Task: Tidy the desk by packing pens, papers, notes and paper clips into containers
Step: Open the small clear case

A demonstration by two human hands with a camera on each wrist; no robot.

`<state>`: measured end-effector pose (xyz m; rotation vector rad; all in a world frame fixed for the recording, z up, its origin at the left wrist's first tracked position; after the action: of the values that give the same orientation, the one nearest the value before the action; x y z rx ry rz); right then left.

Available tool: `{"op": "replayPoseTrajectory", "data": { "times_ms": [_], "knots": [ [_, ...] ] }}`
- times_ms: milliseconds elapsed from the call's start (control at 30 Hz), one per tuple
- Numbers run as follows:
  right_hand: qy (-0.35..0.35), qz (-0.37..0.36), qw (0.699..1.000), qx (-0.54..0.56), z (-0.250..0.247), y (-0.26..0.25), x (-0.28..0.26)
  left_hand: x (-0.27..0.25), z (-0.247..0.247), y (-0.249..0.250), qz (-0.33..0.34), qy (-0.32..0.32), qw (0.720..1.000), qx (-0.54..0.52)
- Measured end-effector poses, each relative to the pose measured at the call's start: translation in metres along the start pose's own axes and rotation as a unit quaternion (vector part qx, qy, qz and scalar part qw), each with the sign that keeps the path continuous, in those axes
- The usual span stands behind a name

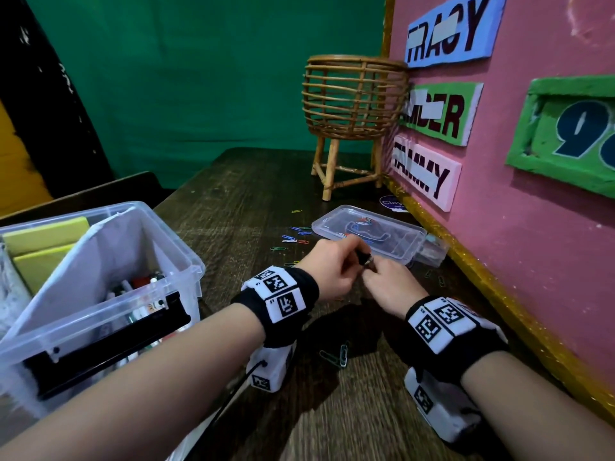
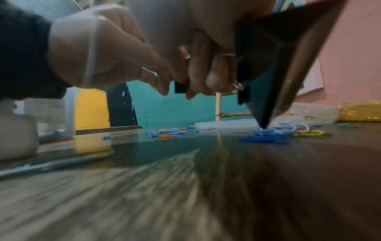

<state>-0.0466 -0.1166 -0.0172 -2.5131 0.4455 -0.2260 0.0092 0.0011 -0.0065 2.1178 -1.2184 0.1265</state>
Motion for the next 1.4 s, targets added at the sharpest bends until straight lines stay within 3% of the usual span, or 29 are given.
{"op": "replayPoseTrajectory", "data": {
  "times_ms": [233,400,567,867,1067,1400],
  "knots": [
    [-0.029,-0.027,0.998,-0.042,0.001,-0.001,-0.004,-0.004,-0.008,-0.014,-0.026,-0.063,0.997,0.047],
    [-0.099,-0.018,0.991,-0.083,0.003,-0.005,-0.010,0.002,0.001,-0.011,-0.073,-0.114,0.982,0.134],
    [-0.075,-0.007,0.991,-0.113,0.002,-0.006,-0.010,0.004,0.004,-0.005,-0.068,-0.095,0.977,0.176],
    [-0.058,-0.013,0.976,-0.208,-0.003,-0.009,-0.015,-0.003,0.002,0.003,-0.067,-0.103,0.982,0.143],
    [0.037,-0.037,0.973,-0.226,-0.009,-0.016,-0.020,-0.003,-0.001,0.001,-0.090,-0.060,0.992,0.064],
    [0.021,-0.025,0.979,-0.203,-0.005,-0.014,-0.018,-0.002,0.002,-0.002,-0.083,-0.013,0.995,0.049]
  ]
}}
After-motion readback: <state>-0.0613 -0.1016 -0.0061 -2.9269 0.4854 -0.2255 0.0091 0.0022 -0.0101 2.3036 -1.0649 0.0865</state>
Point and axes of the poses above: each hand's wrist, its own x-axis towards the middle knuckle, its own z-axis out of the palm, y = z × x, the point moved 1 cm from there along x, towards the middle knuckle
